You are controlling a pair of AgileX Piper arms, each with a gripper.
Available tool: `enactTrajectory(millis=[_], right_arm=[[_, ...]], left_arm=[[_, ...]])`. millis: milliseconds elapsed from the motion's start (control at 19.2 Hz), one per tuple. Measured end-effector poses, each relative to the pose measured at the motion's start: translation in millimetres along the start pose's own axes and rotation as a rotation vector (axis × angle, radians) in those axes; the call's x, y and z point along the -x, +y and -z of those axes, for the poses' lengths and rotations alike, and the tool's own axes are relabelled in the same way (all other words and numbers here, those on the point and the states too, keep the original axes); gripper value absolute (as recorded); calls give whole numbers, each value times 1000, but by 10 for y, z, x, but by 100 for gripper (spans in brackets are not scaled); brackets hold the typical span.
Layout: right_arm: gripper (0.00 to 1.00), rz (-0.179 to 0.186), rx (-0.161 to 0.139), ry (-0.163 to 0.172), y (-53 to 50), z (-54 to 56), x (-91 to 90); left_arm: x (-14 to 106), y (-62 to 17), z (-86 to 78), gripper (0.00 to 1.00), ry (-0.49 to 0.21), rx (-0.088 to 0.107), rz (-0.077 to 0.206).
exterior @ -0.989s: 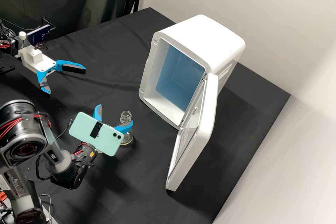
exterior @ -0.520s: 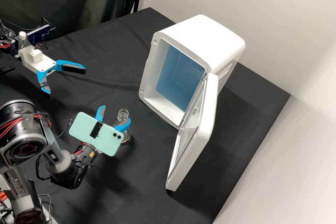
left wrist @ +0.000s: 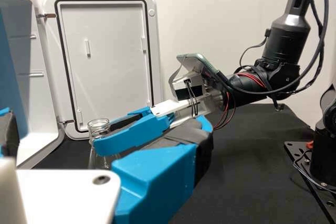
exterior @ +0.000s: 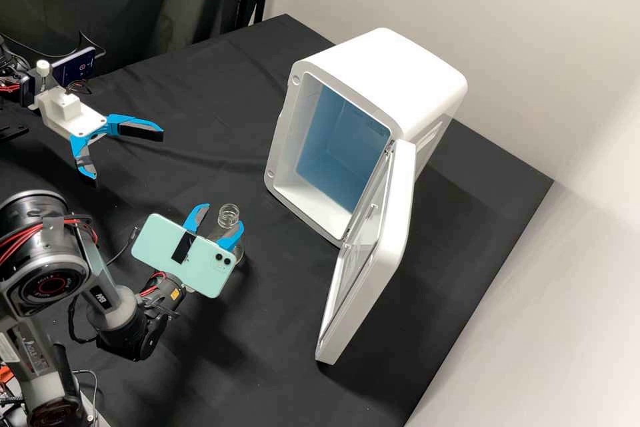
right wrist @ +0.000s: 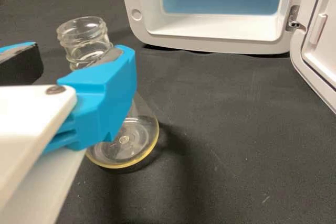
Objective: Place the flask in the incubator
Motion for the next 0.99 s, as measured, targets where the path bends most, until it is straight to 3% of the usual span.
enactTrajectory(millis=[156,208,624,833,989], right_arm=[[0,0,0,0,0,0,0],[100,-3,1,0,7,0,-4],[100,-2,4,6,-7,23,-19],[100,1,46,10,-15,32,-25],[100,1,51,10,-15,32,-25]], left_arm=[[0,0,0,100,0,0,0],[0,0,0,100,0,0,0],[0,0,0,100,0,0,0],[0,0,0,100,0,0,0],[0,0,0,100,0,0,0]])
